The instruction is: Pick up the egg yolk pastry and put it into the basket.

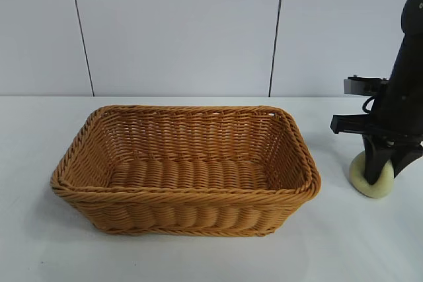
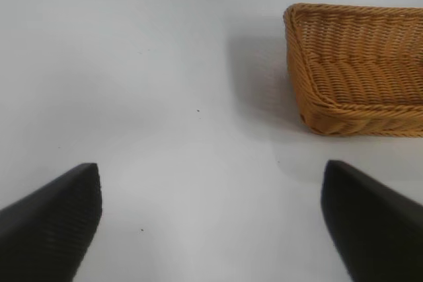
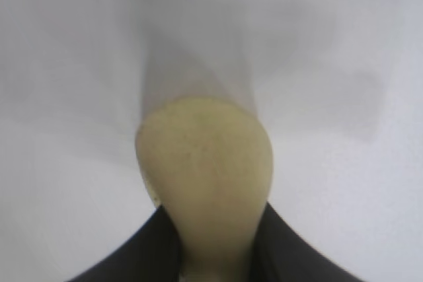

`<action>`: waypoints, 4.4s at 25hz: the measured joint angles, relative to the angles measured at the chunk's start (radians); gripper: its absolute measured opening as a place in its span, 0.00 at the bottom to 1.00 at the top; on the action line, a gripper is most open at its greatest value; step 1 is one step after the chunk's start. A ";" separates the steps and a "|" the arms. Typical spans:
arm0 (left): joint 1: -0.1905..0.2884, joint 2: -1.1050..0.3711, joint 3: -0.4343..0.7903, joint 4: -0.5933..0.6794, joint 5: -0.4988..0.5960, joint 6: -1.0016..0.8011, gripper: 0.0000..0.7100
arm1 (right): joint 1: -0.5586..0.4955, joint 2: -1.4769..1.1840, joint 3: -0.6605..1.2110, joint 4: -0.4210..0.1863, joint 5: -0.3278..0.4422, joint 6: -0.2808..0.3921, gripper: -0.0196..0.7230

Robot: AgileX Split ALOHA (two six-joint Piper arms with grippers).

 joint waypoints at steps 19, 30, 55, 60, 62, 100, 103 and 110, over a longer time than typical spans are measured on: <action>0.000 0.000 0.000 0.000 0.000 0.000 0.98 | 0.406 -0.049 -0.187 0.015 0.149 -0.025 0.13; 0.000 0.000 0.000 0.000 0.000 0.000 0.98 | 0.629 0.037 -0.187 0.023 -0.021 -0.005 0.13; 0.000 0.000 0.000 0.000 0.001 0.000 0.98 | 0.613 0.170 -0.548 -0.172 0.218 0.097 0.82; 0.000 0.000 0.000 0.000 0.001 0.000 0.98 | 0.525 0.167 -0.634 -0.201 0.251 0.125 0.82; 0.000 0.000 0.000 0.000 0.001 0.000 0.98 | 0.478 0.167 -0.634 -0.204 0.254 0.127 0.82; 0.000 0.000 0.000 0.001 0.003 0.000 0.98 | 0.017 -0.110 -0.209 -0.154 0.251 0.063 0.82; 0.000 0.000 0.000 0.001 0.003 0.000 0.98 | 0.017 -0.249 0.007 -0.152 0.251 0.044 0.82; 0.000 0.000 0.000 0.001 0.003 0.000 0.98 | 0.017 -0.605 0.564 -0.152 0.247 0.027 0.82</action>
